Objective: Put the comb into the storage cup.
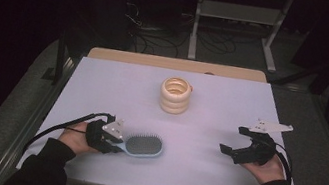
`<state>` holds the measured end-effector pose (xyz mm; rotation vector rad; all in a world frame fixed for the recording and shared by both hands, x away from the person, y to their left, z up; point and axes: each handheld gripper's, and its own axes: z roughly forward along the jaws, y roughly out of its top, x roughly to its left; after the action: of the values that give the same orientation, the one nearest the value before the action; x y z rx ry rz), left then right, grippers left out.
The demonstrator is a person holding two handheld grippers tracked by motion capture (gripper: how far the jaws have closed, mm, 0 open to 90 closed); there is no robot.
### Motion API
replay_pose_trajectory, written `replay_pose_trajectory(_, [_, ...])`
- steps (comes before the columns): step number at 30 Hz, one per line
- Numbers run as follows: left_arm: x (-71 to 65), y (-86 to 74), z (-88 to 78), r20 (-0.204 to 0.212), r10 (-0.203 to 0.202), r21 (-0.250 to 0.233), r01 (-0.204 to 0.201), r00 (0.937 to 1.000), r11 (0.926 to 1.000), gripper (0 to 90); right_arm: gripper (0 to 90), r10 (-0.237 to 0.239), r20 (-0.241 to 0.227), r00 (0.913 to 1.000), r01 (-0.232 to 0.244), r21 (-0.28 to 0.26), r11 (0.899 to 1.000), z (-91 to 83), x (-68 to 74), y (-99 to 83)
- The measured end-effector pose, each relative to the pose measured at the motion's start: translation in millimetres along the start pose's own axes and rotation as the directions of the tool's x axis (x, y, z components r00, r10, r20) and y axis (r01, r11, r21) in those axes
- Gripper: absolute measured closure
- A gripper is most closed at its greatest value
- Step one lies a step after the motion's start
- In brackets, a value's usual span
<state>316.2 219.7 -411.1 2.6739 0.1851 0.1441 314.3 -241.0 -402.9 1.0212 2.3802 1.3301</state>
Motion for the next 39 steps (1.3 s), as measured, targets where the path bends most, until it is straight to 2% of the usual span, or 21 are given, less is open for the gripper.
replay_pose_trajectory(13, [8.3, 1.0, -23.7, -0.051, -0.043, -0.093, 0.038, 0.9977, 0.995, 70.6, 0.0, 0.012, 0.009, 0.9999, -0.012, -0.002, 1.0, -1.7, -0.8, -0.6])
replay_pose_trajectory(19, [15.3, -3.1, -43.4, -0.081, -0.065, -0.087, 0.058, 0.9946, 0.9945, 70.6, 0.0, 0.014, 0.012, 0.9998, -0.014, -0.003, 1.0, -2.5, -0.7, -0.7])
replay_pose_trajectory(22, [16.1, -1.8, -51.4, -0.098, -0.057, -0.071, 0.051, 0.9935, 0.9962, 70.6, 0.0, 0.015, 0.013, 0.9998, -0.015, -0.006, 1.0, -3.1, -0.4, -0.7])
replay_pose_trajectory(26, [19.1, 4.3, -62.4, -0.107, -0.051, -0.092, 0.041, 0.993, 0.9949, 70.6, 0.0, 0.015, 0.015, 0.9998, -0.015, -0.005, 1.0, -3.1, -0.6, -0.7])
replay_pose_trajectory(31, [24.0, 14.4, -74.7, -0.139, -0.032, -0.081, 0.021, 0.9898, 0.9965, 70.5, 0.0, 0.018, 0.015, 0.9997, -0.018, -0.01, 1.0, -4.0, -0.6, -0.7])
replay_pose_trajectory(36, [29.1, 23.5, -87.3, -0.139, -0.026, -0.102, 0.012, 0.9899, 0.9947, 70.6, 0.0, 0.016, 0.014, 0.9998, -0.016, -0.008, 1.0, -3.6, -0.5, -0.7])
replay_pose_trajectory(39, [33.0, 29.8, -92.0, -0.137, -0.017, -0.099, 0.004, 0.9905, 0.9951, 70.6, 0.0, 0.013, 0.014, 0.9998, -0.013, -0.006, 1.0, -3.4, -0.3, -0.7])
